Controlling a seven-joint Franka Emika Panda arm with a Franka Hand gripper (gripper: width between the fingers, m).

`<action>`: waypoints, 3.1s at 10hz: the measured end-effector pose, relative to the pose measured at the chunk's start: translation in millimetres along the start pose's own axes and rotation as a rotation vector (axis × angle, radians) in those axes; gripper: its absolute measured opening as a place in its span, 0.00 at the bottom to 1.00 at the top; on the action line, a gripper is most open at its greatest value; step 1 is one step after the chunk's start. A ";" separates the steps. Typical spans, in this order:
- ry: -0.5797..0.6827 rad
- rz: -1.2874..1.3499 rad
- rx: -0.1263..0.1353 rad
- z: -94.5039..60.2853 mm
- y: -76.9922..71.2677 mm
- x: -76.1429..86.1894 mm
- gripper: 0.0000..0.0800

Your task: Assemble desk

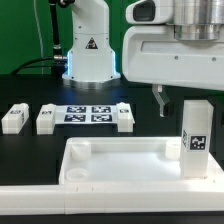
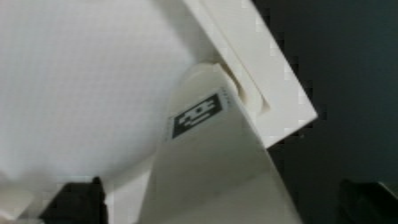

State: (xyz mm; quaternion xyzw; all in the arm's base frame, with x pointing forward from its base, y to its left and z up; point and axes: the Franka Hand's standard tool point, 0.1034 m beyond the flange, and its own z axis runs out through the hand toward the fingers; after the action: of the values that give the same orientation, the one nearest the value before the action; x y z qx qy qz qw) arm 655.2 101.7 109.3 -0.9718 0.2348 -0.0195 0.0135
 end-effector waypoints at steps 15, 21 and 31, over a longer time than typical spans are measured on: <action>-0.004 1.067 0.105 3.8 9.6 -4.0 0.37; -0.025 1.212 0.116 4.0 8.7 -7.1 0.65; 0.055 -0.047 0.029 6.2 1.6 -1.7 0.81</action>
Offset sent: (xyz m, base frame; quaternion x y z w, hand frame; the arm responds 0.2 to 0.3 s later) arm 0.0000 0.0000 0.0000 0.0000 0.0000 0.0000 1.0000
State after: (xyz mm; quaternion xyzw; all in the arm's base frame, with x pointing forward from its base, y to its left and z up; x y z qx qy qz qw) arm 653.2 101.2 103.0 -0.9758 0.2118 -0.0499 0.0204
